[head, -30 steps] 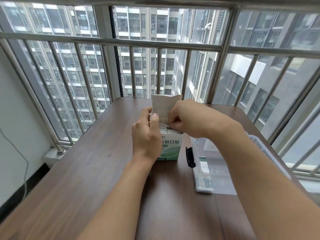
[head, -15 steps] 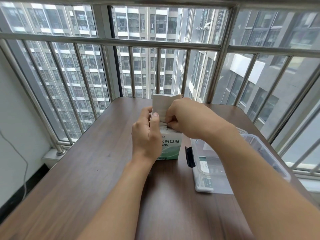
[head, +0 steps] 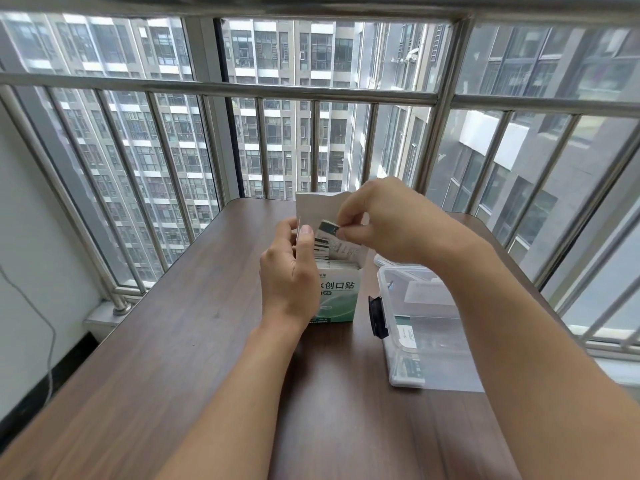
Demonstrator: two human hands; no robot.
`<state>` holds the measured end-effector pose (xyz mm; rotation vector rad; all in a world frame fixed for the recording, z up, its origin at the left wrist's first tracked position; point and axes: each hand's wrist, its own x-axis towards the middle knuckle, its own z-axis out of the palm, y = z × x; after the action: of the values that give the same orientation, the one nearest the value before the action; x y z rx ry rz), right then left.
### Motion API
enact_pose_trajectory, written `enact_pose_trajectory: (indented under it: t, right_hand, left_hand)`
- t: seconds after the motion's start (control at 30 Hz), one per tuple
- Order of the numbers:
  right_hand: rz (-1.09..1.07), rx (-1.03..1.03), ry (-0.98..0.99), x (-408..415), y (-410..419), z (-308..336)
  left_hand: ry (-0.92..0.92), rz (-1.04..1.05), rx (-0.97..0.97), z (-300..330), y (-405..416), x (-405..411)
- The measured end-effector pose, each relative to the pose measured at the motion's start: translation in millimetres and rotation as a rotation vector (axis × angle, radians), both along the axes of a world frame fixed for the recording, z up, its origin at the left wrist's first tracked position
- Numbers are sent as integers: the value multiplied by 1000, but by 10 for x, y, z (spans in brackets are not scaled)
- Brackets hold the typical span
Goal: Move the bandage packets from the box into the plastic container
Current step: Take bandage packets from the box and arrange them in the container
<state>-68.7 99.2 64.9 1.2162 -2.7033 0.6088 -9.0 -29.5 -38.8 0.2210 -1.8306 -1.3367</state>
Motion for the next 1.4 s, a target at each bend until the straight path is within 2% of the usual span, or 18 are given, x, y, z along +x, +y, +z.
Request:
enact_pose_trajectory:
  t: [0.27, 0.53, 0.67, 0.8, 0.93, 1.27, 1.4]
  right_hand:
    - [60, -70, -70, -18, 44, 38]
    - [62, -352, -246, -110, 499, 368]
    - [69, -347, -316, -139, 480, 304]
    - [68, -300, -354, -150, 393, 220]
    - [79, -280, -317, -94, 339, 216]
    - [154, -217, -221, 11, 90, 103]
    - [191, -316, -206, -2, 153, 179]
  left_hand:
    - [-13, 22, 20, 60, 37, 38]
    - [52, 89, 2, 66, 13, 14]
    - [145, 102, -227, 129, 48, 56]
    - [16, 71, -528, 128, 91, 63]
    - [-50, 155, -651, 82, 78, 38]
    - [-61, 182, -612, 83, 158, 58]
    - [-10, 208, -577, 130, 169, 93]
